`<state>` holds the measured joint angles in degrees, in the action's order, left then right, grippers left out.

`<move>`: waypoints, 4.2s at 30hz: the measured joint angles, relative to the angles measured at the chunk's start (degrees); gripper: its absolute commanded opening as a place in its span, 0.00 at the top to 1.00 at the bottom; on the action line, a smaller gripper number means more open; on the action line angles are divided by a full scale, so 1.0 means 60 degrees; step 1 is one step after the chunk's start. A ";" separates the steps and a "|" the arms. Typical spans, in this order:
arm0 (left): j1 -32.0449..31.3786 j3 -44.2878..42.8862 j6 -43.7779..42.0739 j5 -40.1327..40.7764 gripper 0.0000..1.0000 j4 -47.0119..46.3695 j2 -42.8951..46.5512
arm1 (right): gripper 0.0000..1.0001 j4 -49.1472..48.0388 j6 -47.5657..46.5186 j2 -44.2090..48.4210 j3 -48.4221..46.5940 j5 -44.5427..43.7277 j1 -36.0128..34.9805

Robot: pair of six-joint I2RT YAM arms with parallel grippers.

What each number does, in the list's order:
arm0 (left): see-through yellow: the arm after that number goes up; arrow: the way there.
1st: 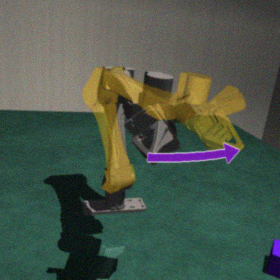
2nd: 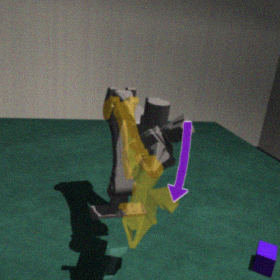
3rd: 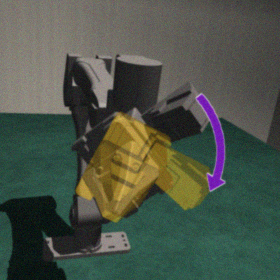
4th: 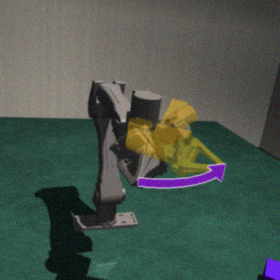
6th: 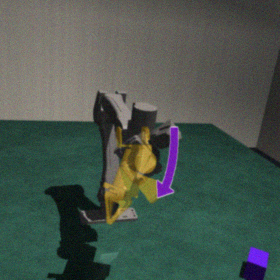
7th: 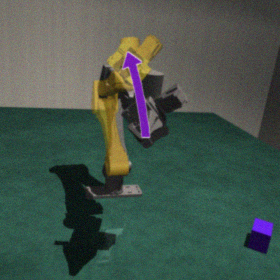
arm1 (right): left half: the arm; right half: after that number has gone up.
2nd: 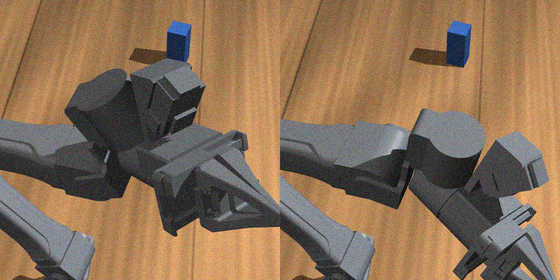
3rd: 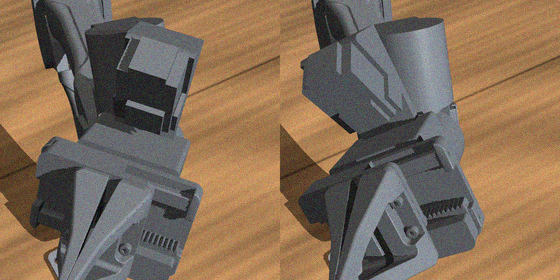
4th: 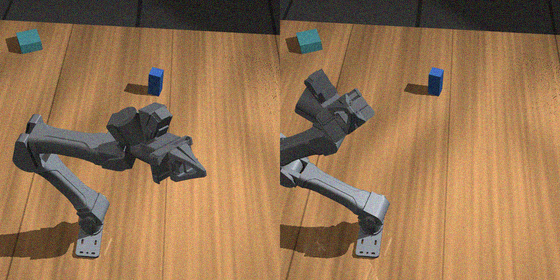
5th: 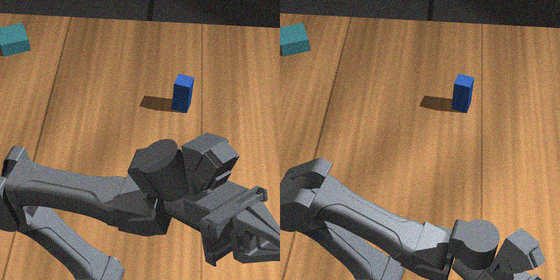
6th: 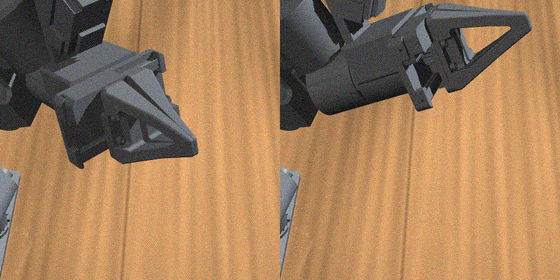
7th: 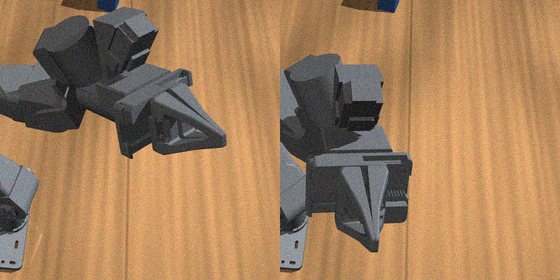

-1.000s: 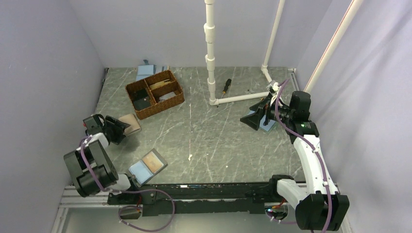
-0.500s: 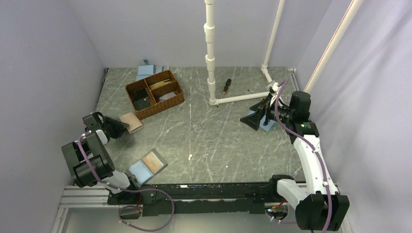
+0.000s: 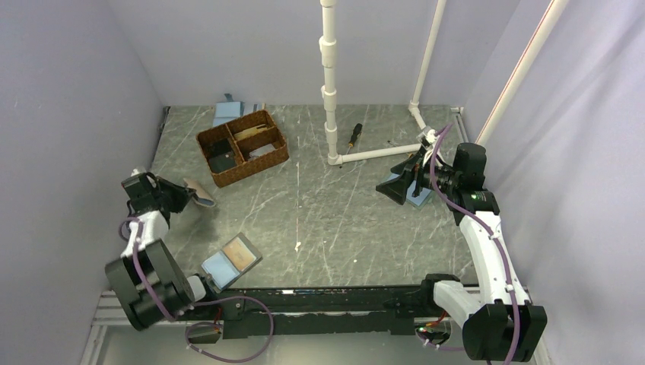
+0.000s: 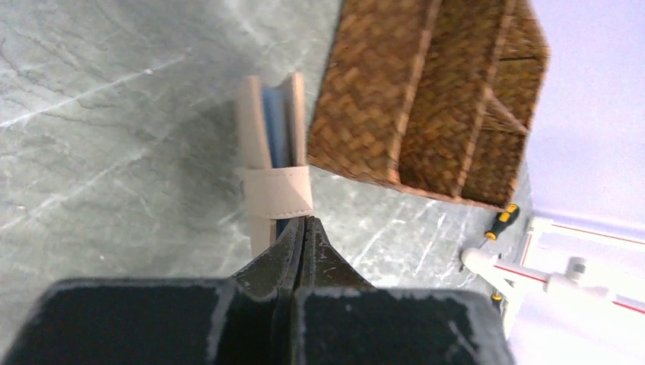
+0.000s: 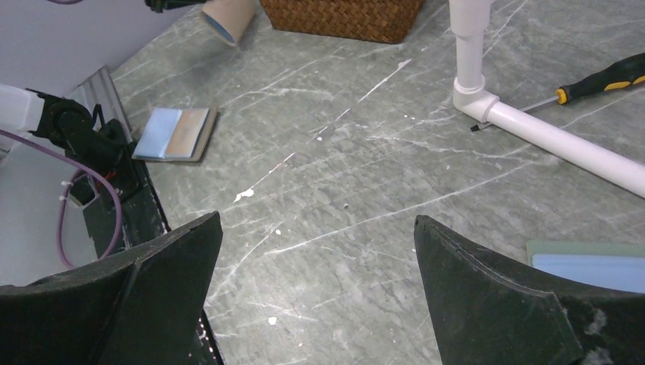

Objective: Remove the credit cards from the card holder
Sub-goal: Pick up the card holder from the center of the board, then place the card holder at the center of the board, then open the card holder at the center of the board.

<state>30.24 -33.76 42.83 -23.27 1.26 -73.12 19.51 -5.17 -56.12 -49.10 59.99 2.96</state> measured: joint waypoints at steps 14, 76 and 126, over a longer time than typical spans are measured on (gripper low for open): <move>-0.1519 -0.0299 -0.0248 -0.0794 1.00 0.4142 0.3085 | 0.00 0.0033 -0.0142 -0.0051 0.0000 -0.0011 0.0000; -1.3854 -0.4047 -0.1730 0.5060 0.32 0.3118 -0.1749 | 0.01 0.0994 -0.1785 -0.1475 0.0000 -0.0408 -0.0525; -0.9551 0.1009 0.2113 0.1483 0.41 -0.2167 -0.1399 | 0.46 0.2667 -0.1621 -0.9704 -0.5632 -0.8262 -0.8134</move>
<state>-27.07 -27.70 55.51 -14.37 -11.75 -81.52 35.51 -14.90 -114.34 -82.89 10.41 -45.84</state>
